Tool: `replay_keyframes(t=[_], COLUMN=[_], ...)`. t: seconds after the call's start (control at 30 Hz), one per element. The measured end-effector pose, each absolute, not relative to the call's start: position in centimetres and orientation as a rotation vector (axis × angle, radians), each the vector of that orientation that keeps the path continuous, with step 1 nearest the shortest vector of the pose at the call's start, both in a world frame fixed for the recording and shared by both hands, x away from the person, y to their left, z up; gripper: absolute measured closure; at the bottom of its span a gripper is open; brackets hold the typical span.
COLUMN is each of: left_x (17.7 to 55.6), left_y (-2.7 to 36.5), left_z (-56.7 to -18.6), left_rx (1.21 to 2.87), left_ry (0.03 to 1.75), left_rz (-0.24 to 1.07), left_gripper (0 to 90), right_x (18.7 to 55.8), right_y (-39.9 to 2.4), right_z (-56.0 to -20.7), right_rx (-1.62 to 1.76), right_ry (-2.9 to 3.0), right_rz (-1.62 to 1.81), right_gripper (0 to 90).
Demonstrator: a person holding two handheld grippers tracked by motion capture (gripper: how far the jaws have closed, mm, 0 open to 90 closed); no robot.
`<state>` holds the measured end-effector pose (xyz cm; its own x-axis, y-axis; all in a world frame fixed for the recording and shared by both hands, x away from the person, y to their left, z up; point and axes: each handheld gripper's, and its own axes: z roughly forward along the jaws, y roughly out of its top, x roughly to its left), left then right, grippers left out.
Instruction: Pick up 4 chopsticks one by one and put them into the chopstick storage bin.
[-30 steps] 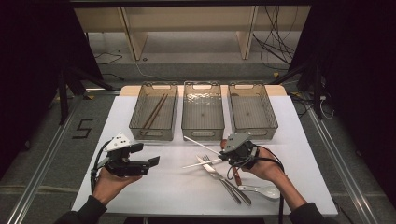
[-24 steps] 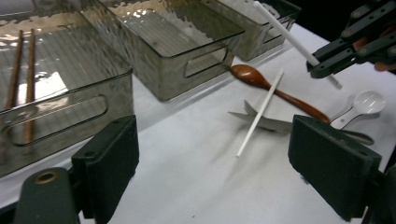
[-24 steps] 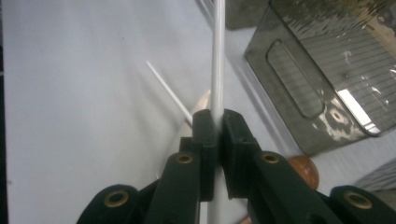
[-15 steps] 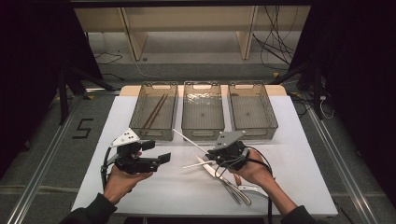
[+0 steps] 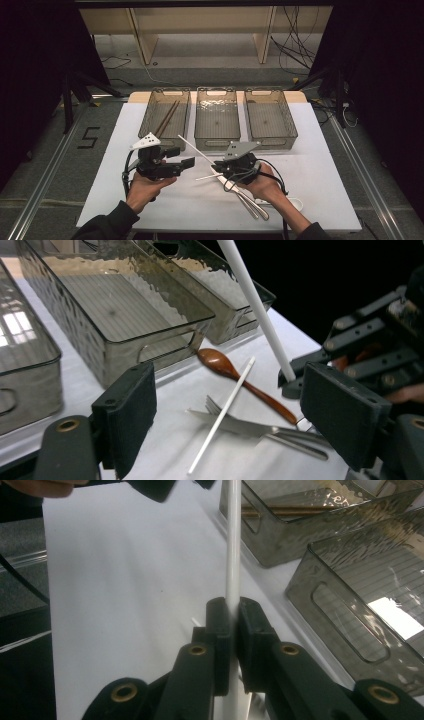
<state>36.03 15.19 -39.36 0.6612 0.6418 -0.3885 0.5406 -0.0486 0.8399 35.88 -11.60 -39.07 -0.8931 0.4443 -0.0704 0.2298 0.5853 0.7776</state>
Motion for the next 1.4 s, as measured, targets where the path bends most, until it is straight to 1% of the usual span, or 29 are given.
replay_keyframes(t=[0.2,0.33,0.57,0.93,1.4], left_x=[36.4,36.5,36.7,36.7,36.5], left_y=[14.1,13.6,13.1,13.2,12.7], left_z=[-39.5,-39.7,-40.2,-40.1,-40.2], left_rx=[1.716,1.714,1.704,1.674,1.680], left_ry=[0.949,0.943,0.940,0.923,0.873], left_rz=[0.080,0.054,-0.010,-0.044,-0.088], left_gripper=[25.6,29.9,40.4,56.9,72.6], right_x=[35.7,35.6,35.5,35.3,35.2], right_y=[-11.2,-11.1,-10.8,-10.5,-10.4], right_z=[-39.1,-39.1,-39.2,-39.3,-39.3], right_rx=[0.562,0.564,0.559,0.552,0.551], right_ry=[2.553,2.551,2.554,2.549,2.536], right_rz=[1.224,1.240,1.248,1.263,1.303], right_gripper=[85.3,85.2,85.2,85.2,85.2])
